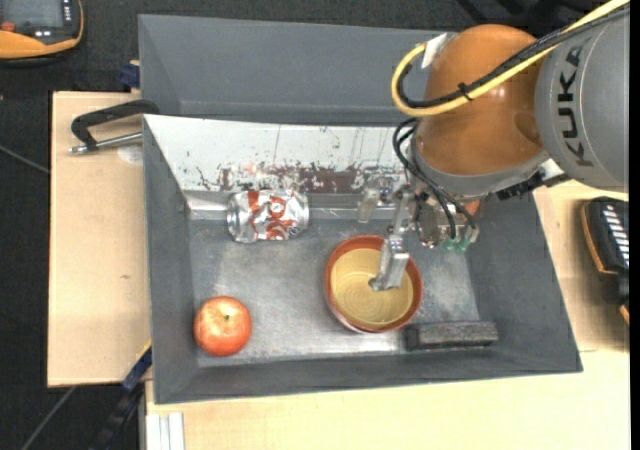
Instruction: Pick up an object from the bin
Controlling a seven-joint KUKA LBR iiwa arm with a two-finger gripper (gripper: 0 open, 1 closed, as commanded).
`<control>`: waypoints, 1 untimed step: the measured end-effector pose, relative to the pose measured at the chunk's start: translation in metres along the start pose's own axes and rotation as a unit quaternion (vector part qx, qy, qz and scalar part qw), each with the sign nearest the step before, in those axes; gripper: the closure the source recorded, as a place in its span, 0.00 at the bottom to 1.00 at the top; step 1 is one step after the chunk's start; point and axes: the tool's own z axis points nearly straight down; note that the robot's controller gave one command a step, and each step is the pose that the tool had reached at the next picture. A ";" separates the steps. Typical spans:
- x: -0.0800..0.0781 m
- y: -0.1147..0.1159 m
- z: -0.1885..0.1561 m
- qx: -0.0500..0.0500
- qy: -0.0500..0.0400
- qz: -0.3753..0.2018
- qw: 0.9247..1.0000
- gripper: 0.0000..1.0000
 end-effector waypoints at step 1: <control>-0.071 -0.025 0.080 0.000 -0.001 -0.046 0.999 0.00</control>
Offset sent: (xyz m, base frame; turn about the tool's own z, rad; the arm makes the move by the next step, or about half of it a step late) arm 0.0695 -0.0244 -0.0773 -0.0926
